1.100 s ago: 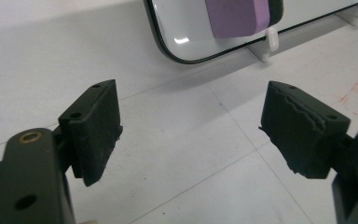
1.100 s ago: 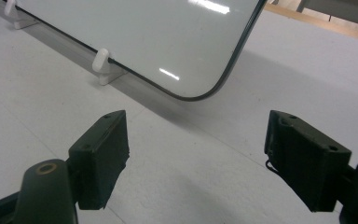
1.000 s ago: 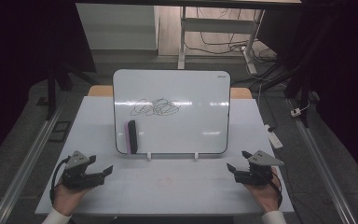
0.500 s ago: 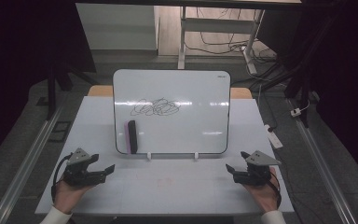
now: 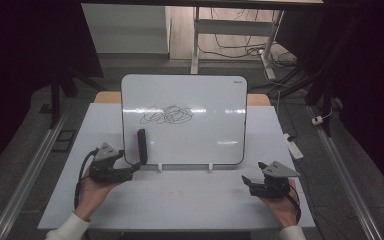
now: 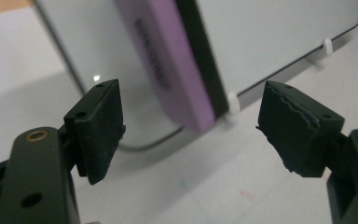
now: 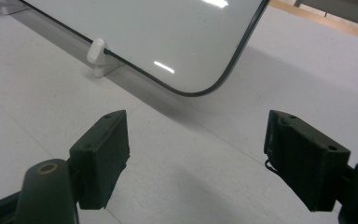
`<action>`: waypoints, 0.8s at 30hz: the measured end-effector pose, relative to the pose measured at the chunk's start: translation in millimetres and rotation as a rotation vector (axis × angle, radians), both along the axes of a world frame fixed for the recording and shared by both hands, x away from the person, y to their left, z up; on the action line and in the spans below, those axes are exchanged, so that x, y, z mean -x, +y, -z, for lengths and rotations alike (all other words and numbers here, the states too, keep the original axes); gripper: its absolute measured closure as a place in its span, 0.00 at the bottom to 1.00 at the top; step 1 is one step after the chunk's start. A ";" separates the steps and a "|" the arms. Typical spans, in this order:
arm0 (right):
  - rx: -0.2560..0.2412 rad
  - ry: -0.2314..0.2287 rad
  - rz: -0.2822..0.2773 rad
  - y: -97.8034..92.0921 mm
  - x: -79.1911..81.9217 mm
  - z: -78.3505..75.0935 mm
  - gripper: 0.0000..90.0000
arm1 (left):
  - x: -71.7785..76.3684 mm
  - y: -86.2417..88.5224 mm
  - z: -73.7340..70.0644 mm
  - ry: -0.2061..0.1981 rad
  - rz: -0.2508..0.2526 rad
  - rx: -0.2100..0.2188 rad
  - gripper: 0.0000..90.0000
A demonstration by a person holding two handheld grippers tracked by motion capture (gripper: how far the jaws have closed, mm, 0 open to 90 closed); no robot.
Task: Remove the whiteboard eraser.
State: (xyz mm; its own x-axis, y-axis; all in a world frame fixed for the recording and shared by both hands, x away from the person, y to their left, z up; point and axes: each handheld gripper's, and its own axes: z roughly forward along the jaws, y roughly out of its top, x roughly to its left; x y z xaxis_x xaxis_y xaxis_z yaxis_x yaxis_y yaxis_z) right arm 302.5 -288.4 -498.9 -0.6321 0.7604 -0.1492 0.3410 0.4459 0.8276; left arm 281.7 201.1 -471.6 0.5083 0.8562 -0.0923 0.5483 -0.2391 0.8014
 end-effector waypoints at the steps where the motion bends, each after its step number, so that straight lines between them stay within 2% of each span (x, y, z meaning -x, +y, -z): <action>1: 0.001 -0.001 -0.002 0.3 0.1 0.2 0.24 | -4.4 -4.8 -0.3 -0.001 -0.006 -0.005 0.28; 3: 0.006 -0.003 -0.007 0.8 0.5 0.1 0.24 | -12.0 -13.4 -0.2 -0.009 -0.029 -0.027 0.31; 5: 0.006 -0.003 -0.005 0.8 0.4 0.1 0.24 | -18.0 -19.9 0.7 -0.012 -0.046 -0.031 0.36; 8: 0.007 0.001 -0.004 0.8 0.1 0.8 0.24 | -22.5 -27.6 2.4 -0.020 -0.087 -0.068 0.41; 9: 0.009 0.002 -0.004 0.8 -0.1 1.3 0.24 | -23.3 -29.4 3.1 -0.020 -0.105 -0.082 0.44; 10: 0.011 0.006 -0.006 1.2 -0.2 1.9 0.24 | -23.9 -30.9 3.9 -0.022 -0.131 -0.097 0.52; 12: 0.017 0.004 -0.006 1.7 -0.1 1.9 0.24 | -24.2 -31.8 3.9 -0.016 -0.150 -0.090 0.55; 16: 0.024 0.001 -0.009 2.3 -0.3 2.3 0.24 | -22.2 -36.8 2.1 -0.002 -0.193 -0.105 0.60; 19: 0.026 0.000 -0.007 2.6 -0.4 2.5 0.24 | -19.9 -36.9 1.1 -0.005 -0.204 -0.103 0.69; 24: 0.024 -0.010 -0.006 3.0 0.9 1.0 0.24 | -6.7 -30.5 -8.6 -0.035 -0.167 -0.076 0.72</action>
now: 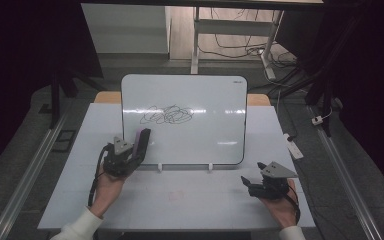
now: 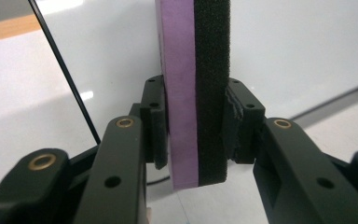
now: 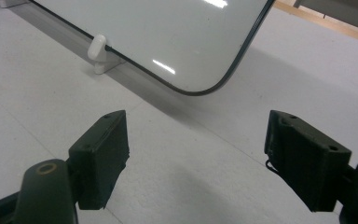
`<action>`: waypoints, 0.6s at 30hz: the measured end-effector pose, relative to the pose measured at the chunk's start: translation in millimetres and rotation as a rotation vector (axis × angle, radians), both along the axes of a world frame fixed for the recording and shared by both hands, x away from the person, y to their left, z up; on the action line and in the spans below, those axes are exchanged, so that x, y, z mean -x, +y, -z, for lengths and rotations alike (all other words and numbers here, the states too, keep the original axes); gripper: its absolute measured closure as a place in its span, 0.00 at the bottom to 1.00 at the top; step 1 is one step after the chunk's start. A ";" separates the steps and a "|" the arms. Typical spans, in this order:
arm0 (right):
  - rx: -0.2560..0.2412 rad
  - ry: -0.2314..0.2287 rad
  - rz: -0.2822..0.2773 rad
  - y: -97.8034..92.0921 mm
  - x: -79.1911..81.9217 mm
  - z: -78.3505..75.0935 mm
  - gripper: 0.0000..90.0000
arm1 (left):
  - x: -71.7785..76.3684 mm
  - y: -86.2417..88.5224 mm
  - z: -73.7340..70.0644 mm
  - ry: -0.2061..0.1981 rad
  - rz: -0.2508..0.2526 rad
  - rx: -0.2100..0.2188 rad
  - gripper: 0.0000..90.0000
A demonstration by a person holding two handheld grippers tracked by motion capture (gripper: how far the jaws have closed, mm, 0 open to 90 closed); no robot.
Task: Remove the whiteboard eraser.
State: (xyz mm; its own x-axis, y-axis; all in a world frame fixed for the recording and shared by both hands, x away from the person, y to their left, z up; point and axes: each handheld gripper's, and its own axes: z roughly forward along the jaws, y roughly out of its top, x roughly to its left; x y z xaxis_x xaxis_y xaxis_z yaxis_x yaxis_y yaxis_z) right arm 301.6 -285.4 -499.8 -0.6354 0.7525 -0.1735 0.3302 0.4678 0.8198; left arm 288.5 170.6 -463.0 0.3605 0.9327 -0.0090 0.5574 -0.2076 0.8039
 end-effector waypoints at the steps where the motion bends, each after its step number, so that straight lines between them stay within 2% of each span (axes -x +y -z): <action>1: 0.001 -0.003 -0.001 0.0 0.3 -0.3 0.24 | 3.7 1.8 -1.0 -0.003 0.017 0.013 0.72; 5: -0.009 0.007 -0.006 1.5 0.7 -0.8 0.24 | 18.8 1.3 -2.9 -0.015 0.081 0.024 0.72; 11: -0.046 0.022 -0.035 15.5 4.0 -9.5 0.25 | 28.4 -22.2 -1.7 -0.042 0.176 -0.025 0.72; 13: -0.068 0.040 -0.040 19.5 4.7 -13.1 0.26 | 30.0 -30.6 0.2 -0.045 0.204 -0.035 0.72; 14: -0.094 0.061 -0.049 22.8 4.6 -15.9 0.27 | 30.7 -34.0 1.1 -0.045 0.216 -0.040 0.72; 17: -0.111 0.082 -0.059 26.1 3.9 -18.3 0.27 | 32.2 -42.9 3.5 -0.044 0.240 -0.050 0.72; 18: -0.140 0.104 -0.074 30.3 3.2 -20.6 0.27 | 32.5 -46.1 4.4 -0.043 0.247 -0.053 0.72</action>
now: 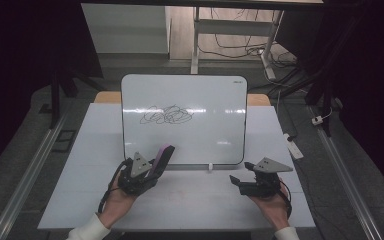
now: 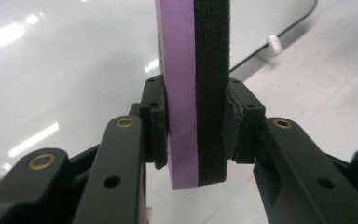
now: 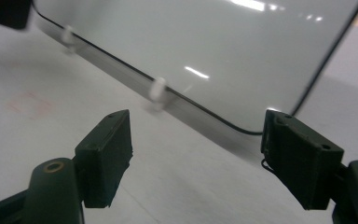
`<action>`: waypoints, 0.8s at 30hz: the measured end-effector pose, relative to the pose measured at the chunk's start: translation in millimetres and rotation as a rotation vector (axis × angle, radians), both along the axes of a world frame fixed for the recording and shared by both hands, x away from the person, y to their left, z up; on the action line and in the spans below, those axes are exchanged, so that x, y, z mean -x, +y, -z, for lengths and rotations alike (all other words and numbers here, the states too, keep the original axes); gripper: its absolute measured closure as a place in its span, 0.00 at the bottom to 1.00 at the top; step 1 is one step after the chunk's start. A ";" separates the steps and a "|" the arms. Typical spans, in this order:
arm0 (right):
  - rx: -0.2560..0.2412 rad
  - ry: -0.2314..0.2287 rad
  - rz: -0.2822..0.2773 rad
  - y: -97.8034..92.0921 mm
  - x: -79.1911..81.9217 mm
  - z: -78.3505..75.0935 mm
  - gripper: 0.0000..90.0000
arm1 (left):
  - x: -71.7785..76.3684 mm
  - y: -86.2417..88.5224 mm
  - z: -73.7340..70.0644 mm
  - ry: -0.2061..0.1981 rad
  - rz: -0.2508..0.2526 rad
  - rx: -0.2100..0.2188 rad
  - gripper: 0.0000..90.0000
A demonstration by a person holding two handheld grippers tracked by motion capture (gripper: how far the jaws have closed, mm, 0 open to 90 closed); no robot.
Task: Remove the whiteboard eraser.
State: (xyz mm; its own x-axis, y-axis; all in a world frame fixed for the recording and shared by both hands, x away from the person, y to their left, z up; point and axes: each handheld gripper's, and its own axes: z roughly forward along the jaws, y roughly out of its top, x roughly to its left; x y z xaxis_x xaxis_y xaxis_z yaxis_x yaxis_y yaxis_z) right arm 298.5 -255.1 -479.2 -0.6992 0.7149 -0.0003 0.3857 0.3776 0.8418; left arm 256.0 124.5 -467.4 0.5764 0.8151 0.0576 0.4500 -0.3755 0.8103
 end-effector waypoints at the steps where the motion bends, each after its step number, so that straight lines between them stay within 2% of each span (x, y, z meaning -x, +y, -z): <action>1: -0.013 0.010 -0.008 2.6 -0.3 -1.3 0.27 | 0.2 -3.4 0.9 0.001 0.009 -0.009 0.72; 3: -0.025 0.018 -0.017 5.6 -0.3 -2.7 0.27 | 0.2 -11.0 2.9 0.001 0.028 -0.020 0.72; 6: -0.041 0.037 -0.052 22.0 -0.8 -8.2 0.27 | 1.0 -24.3 6.3 -0.006 0.053 -0.039 0.72; 11: -0.100 0.078 -0.095 40.6 -4.8 -14.5 0.26 | 3.3 -47.5 12.6 -0.007 0.109 -0.068 0.72; 13: -0.104 0.084 -0.100 43.9 -5.4 -15.7 0.26 | 3.5 -50.6 13.4 -0.007 0.115 -0.070 0.72; 16: -0.141 0.105 -0.120 55.1 -8.5 -19.8 0.26 | 3.5 -59.1 15.4 -0.007 0.129 -0.077 0.72; 21: -0.147 0.133 -0.146 70.8 -11.5 -20.2 0.26 | 3.2 -71.2 18.0 -0.015 0.149 -0.091 0.72; 24: -0.168 0.156 -0.155 77.9 -13.9 -19.3 0.26 | 3.2 -76.6 19.2 -0.018 0.160 -0.092 0.72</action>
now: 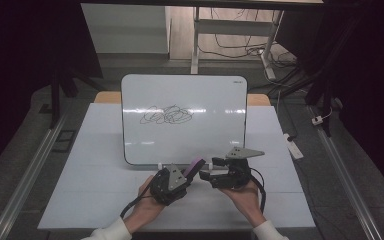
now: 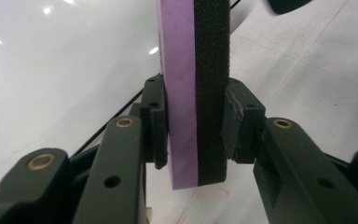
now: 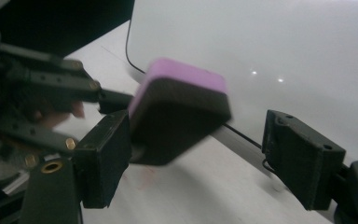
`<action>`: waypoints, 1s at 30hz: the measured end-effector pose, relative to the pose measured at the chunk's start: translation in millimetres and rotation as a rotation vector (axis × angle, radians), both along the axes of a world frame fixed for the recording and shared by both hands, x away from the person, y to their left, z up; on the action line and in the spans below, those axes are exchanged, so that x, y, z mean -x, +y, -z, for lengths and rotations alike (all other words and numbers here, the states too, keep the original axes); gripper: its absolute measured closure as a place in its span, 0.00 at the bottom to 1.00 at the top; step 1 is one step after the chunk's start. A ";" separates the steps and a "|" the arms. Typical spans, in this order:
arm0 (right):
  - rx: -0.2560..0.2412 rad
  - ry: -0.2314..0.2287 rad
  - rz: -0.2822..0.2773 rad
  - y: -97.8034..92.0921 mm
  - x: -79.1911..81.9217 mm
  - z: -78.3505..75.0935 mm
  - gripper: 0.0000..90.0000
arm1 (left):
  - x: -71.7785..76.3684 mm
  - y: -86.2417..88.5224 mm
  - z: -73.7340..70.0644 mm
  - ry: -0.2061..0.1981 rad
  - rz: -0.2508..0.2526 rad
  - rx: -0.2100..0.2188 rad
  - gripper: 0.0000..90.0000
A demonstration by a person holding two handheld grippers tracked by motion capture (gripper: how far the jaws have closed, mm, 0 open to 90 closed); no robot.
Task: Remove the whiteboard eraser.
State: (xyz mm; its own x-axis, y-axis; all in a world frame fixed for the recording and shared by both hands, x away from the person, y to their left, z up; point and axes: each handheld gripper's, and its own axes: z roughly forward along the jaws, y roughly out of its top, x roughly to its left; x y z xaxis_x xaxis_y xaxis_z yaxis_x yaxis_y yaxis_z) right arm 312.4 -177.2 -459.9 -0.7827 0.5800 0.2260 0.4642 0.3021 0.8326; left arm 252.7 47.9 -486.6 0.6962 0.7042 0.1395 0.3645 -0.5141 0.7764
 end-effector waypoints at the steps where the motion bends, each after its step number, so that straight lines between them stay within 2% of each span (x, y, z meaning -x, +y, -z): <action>1: -0.007 0.011 -0.001 2.0 -1.0 0.3 0.26 | 0.2 -1.7 0.4 0.000 0.003 -0.002 0.72; 4: -0.027 0.050 0.002 6.3 -4.7 2.1 0.28 | 0.8 -5.5 0.9 -0.006 0.010 -0.003 0.72; 6: -0.034 0.059 -0.001 7.2 -6.1 3.1 0.30 | 1.5 -6.8 0.8 -0.008 0.014 -0.003 0.72; 8: -0.055 0.094 -0.012 9.0 -8.1 5.5 0.36 | 2.0 -7.3 0.5 -0.007 0.021 0.001 0.72; 12: -0.060 0.104 -0.003 9.4 -8.8 6.3 0.40 | 2.2 -7.4 0.7 -0.009 0.018 0.000 0.72; 18: -0.059 0.123 0.006 10.2 -10.8 8.3 0.38 | 3.4 -8.2 2.2 -0.021 0.009 -0.007 0.72; 22: -0.089 0.158 0.002 8.3 -13.7 11.0 0.37 | 4.2 -8.1 2.1 -0.028 0.011 -0.003 0.72; 30: -0.103 0.169 -0.006 7.1 -13.6 11.4 0.43 | 4.5 -7.9 2.5 -0.034 0.017 0.001 0.71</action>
